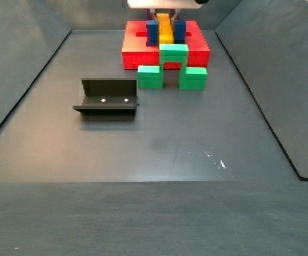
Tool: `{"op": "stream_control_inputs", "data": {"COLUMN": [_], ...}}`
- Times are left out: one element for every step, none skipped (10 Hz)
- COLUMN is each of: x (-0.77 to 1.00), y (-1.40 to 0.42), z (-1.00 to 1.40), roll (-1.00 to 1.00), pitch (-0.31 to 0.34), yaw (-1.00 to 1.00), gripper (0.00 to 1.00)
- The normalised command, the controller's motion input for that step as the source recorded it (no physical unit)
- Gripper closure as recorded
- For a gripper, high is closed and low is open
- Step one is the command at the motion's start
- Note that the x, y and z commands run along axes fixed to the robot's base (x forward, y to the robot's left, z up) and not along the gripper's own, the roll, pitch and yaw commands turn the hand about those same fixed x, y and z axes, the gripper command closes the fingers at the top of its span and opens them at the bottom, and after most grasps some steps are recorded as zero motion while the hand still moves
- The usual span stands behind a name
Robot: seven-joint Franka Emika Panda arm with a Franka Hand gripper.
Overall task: Pick up the yellow object. Move up. Move to above the board. Insert the yellow object.
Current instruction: Insert the yellow object.
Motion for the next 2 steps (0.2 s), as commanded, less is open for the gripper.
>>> {"op": "stream_control_inputs", "data": {"x": [0.00, 0.00], "y": [-0.07, 0.00], "z": [-0.14, 0.00], "roll": [0.06, 0.00], "pitch": [-0.034, 0.000], "yaw": [0.00, 0.00], "gripper": [1.00, 1.00]}}
